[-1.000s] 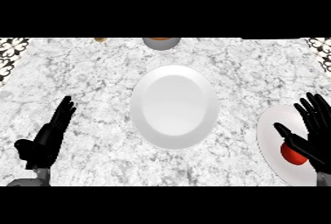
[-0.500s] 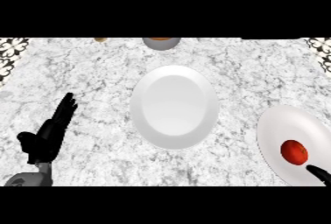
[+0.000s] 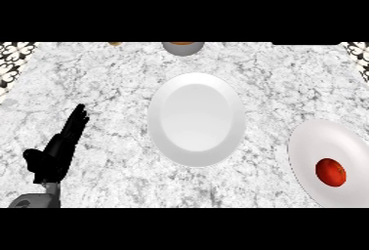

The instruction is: Pick the tomato from the plate and place it in the plate

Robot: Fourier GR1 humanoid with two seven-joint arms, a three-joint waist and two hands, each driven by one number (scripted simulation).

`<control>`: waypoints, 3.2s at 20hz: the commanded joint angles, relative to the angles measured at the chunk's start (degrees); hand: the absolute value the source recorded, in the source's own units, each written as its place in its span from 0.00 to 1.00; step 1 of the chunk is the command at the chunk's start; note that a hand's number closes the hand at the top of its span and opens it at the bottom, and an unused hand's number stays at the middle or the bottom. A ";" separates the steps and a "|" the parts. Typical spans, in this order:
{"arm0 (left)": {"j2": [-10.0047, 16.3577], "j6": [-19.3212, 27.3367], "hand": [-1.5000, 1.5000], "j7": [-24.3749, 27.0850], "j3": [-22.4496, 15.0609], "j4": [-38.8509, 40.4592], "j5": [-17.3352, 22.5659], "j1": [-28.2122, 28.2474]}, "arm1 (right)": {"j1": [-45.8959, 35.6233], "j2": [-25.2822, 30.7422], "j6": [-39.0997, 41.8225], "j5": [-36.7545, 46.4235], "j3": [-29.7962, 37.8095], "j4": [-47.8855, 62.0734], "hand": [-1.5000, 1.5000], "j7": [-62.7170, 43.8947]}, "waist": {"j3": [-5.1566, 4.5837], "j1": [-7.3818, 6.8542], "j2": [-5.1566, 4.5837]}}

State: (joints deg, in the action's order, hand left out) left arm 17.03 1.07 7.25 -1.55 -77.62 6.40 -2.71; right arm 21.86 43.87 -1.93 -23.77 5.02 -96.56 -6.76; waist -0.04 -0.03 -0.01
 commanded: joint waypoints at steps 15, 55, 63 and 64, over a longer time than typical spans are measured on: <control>-2.72 -2.00 0.50 0.93 1.85 0.45 -2.67 0.29 | -11.86 -3.50 14.83 12.54 -2.80 13.99 0.00 -8.84 | 0.06 -0.23 -0.01; -3.84 -4.13 0.50 -2.60 6.03 -2.33 -4.19 0.18 | -2.55 -16.66 -14.39 66.33 -12.65 -2.24 1.00 -8.74 | -0.02 0.75 0.35; -6.12 -3.90 0.50 1.75 4.57 -0.53 -5.99 2.61 | 9.34 -15.29 -9.70 71.66 -14.01 -31.94 1.00 -15.94 | -0.08 1.08 0.27; -4.09 -3.66 0.50 -0.85 6.04 0.45 -6.17 -0.77 | 6.03 -16.19 -8.71 74.22 -14.55 -33.15 1.00 -19.15 | -0.07 0.79 0.14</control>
State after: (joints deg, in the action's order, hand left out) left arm 12.30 -2.69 7.07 4.04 -78.17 0.75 -1.88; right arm 26.98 28.36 -12.12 45.31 -7.87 -119.06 -20.45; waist -0.13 0.87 0.24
